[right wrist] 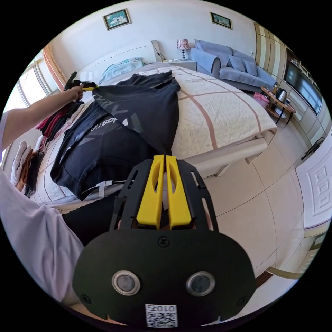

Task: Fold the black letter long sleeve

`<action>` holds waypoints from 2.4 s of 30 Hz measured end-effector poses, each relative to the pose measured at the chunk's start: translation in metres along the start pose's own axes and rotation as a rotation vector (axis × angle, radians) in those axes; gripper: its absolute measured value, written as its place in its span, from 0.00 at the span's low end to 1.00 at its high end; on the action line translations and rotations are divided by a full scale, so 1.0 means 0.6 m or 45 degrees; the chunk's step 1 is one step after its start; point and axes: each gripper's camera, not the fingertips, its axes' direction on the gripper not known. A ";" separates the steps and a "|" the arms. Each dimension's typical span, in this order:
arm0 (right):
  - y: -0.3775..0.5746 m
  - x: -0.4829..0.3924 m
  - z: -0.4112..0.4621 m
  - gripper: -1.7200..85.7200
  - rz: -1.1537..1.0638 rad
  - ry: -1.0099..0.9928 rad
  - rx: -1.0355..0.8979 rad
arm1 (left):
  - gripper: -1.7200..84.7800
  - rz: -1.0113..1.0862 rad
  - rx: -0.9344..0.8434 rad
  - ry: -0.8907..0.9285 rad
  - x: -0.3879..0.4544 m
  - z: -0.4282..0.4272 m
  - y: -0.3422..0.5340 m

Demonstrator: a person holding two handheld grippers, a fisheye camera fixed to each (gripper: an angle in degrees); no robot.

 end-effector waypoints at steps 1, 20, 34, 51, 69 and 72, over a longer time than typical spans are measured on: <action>0.000 -0.003 -0.001 0.06 -0.007 0.012 0.004 | 0.10 -0.010 -0.066 0.038 -0.009 0.019 0.005; 0.017 0.023 -0.023 0.10 0.024 0.053 0.202 | 0.13 0.854 0.005 0.218 0.161 -0.088 0.510; -0.142 0.075 -0.018 0.14 0.085 -0.051 0.121 | 0.16 0.440 -0.084 0.083 0.059 -0.095 0.772; -0.227 0.160 0.019 0.06 0.054 -0.256 -0.127 | 0.15 0.105 -0.151 0.370 -0.045 -0.012 0.912; -0.232 0.201 0.039 0.16 0.141 -0.521 -0.272 | 0.16 1.271 0.004 -0.176 0.278 -0.010 1.136; -0.262 0.195 0.065 0.09 0.116 -0.561 -0.371 | 0.17 1.391 0.042 -0.174 0.314 -0.003 1.164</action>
